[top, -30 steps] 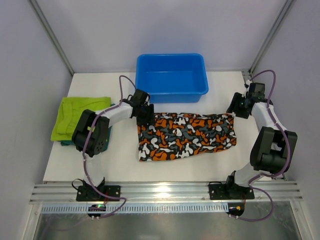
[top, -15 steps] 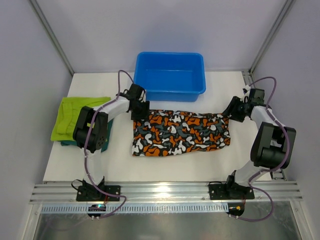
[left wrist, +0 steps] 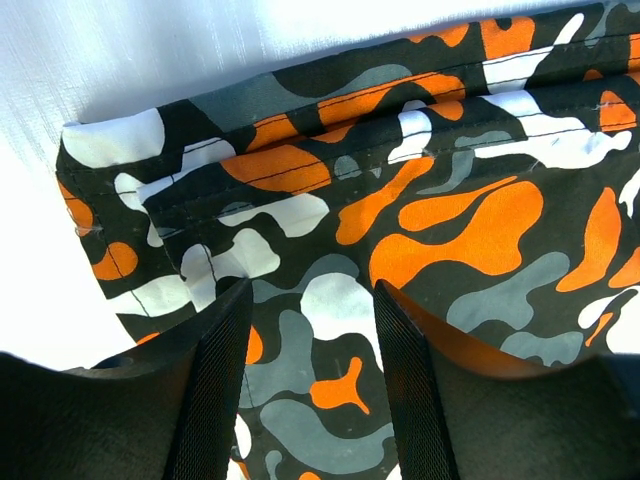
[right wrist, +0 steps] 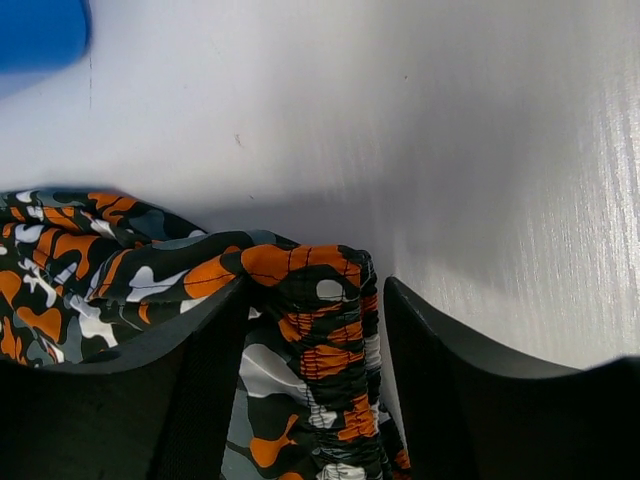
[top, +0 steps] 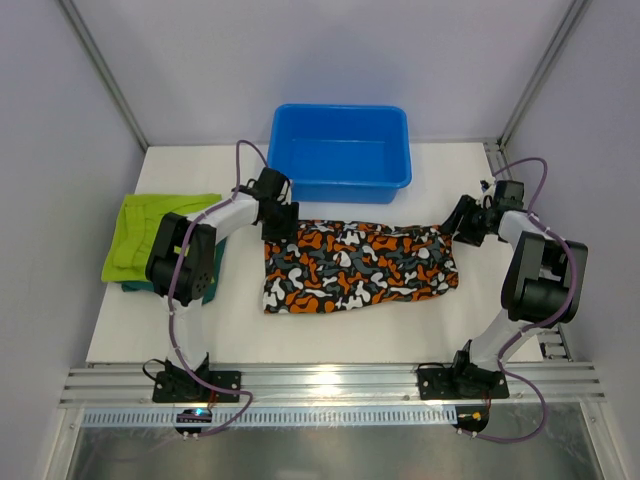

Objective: Fold and stack the shorts
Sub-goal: Smooth out the shorts at the center of the board.

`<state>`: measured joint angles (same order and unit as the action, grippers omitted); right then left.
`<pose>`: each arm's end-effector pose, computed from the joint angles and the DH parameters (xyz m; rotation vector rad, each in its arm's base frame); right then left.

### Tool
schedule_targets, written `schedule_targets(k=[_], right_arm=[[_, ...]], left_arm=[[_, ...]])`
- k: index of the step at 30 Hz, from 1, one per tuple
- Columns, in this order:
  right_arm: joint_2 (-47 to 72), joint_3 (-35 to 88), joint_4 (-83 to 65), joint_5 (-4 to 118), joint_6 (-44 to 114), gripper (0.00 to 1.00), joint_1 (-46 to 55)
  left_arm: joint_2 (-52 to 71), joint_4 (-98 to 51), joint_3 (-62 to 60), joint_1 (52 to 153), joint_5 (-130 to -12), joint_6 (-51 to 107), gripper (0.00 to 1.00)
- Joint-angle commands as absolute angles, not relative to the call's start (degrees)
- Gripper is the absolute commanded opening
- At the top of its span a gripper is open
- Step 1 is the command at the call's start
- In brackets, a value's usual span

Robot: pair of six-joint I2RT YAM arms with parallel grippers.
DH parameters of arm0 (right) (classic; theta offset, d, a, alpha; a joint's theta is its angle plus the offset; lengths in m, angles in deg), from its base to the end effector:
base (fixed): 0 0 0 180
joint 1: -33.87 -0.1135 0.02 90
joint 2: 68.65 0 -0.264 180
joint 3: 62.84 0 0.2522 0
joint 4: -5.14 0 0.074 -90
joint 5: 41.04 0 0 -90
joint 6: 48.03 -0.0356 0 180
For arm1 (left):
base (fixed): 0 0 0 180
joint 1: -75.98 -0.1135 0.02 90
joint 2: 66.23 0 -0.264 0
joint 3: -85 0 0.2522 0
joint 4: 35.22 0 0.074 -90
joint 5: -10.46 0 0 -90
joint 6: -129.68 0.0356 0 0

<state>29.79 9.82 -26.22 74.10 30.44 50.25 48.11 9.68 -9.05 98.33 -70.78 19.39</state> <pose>0.3338 -0.0824 0.1757 0.4441 2.4700 0.5266 0.3782 -0.1614 0.1675 0.0962 2.7619 -0.4181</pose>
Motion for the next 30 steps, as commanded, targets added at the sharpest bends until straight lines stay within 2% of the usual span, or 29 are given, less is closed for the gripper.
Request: schedule_targets(k=[1,4,6,8,9,12,13,18,30], right_arm=[[30.4,10.7,-23.6,75.8,30.1,0.6,51.0],[30.9,10.2,-22.2,77.4,29.8,0.61,51.2],[31.0,10.2,-21.3,78.6,30.2,0.57,51.2],[31.0,10.4,-20.7,79.4,30.3,0.45,51.2],[31.4,10.8,-21.3,79.3,30.4,0.32,51.2],[29.1,11.1,-21.6,79.8,30.4,0.08,51.4],[27.9,10.9,-21.7,79.5,30.0,0.04,51.4],[23.5,11.7,-20.0,76.5,27.0,0.04,51.4],[34.9,15.0,-17.9,70.6,27.0,0.06,51.4]], left_arm=[[50.7,8.8,-8.9,95.7,-73.7,18.2,0.54],[51.1,9.3,-9.3,95.7,-74.0,18.5,0.53],[51.3,9.1,-9.1,95.7,-74.1,18.5,0.53],[51.5,8.9,-8.7,95.7,-74.1,18.2,0.53],[51.5,8.6,-8.7,95.7,-73.8,18.1,0.53],[52.0,8.5,-8.2,95.8,-74.3,17.6,0.53],[52.1,8.6,-8.2,95.7,-74.3,17.6,0.53],[52.2,8.3,-7.2,95.7,-76.1,18.0,0.53],[54.5,8.4,-6.2,93.6,-77.0,16.7,0.53]])
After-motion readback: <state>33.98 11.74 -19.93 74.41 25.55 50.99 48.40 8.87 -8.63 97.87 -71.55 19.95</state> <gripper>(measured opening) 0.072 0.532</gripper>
